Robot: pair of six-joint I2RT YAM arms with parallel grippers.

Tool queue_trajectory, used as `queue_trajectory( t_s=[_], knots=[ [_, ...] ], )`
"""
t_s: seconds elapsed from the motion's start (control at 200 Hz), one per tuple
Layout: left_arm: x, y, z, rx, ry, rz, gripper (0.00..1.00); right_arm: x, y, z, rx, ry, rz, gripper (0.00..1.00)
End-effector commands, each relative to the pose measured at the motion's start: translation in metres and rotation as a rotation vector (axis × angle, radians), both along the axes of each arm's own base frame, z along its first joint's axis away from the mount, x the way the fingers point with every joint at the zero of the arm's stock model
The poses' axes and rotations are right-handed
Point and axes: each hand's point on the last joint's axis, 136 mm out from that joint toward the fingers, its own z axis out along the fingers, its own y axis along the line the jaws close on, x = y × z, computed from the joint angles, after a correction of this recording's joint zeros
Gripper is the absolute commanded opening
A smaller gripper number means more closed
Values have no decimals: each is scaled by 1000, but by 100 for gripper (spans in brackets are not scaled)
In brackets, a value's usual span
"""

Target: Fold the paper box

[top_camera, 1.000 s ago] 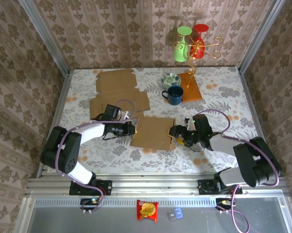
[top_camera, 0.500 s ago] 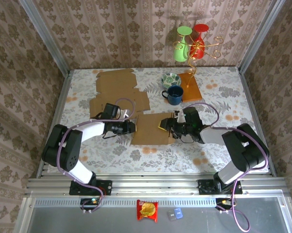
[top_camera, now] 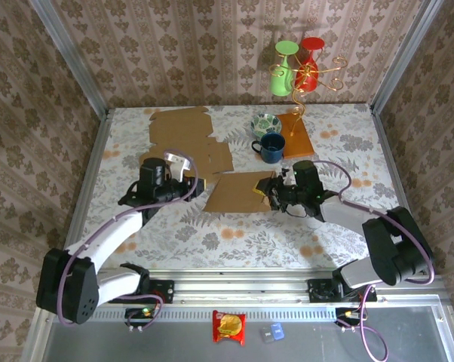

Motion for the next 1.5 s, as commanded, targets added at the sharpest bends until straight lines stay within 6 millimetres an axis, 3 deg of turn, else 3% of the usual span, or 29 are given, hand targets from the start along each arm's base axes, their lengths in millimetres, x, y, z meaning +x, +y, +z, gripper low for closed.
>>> queue_trajectory(
  t_s=[0.0, 0.17, 0.345, 0.535, 0.69, 0.92, 1.1, 1.23, 1.37, 1.495],
  knots=[
    [-17, -8, 12, 9, -188, -162, 41, -8, -4, 18, 75, 118, -32, 35],
    [-65, -17, 21, 58, -518, -419, 65, -25, -14, 23, 146, 318, -76, 35],
    [-101, -29, 2, 181, -606, -669, 78, -50, -28, 28, 197, 514, -134, 30],
    [-103, -40, -13, 270, -669, -746, 81, -72, -31, 25, 219, 652, -140, 30],
    [-90, -46, -24, 329, -683, -725, 82, -80, -31, 24, 214, 699, -131, 30],
    [-98, -67, -31, 312, -682, -817, 79, -86, -32, 15, 222, 765, -156, 31],
    [-97, -81, -32, 295, -660, -847, 69, -87, -33, 1, 244, 801, -188, 32],
    [-101, -91, -31, 258, -625, -893, 56, -80, -39, -11, 263, 811, -219, 34],
    [-98, -96, -35, 269, -561, -914, 51, -66, -48, -28, 289, 815, -240, 43],
    [-98, -99, -34, 270, -474, -942, 45, -49, -54, -30, 302, 790, -254, 52]
  ],
)
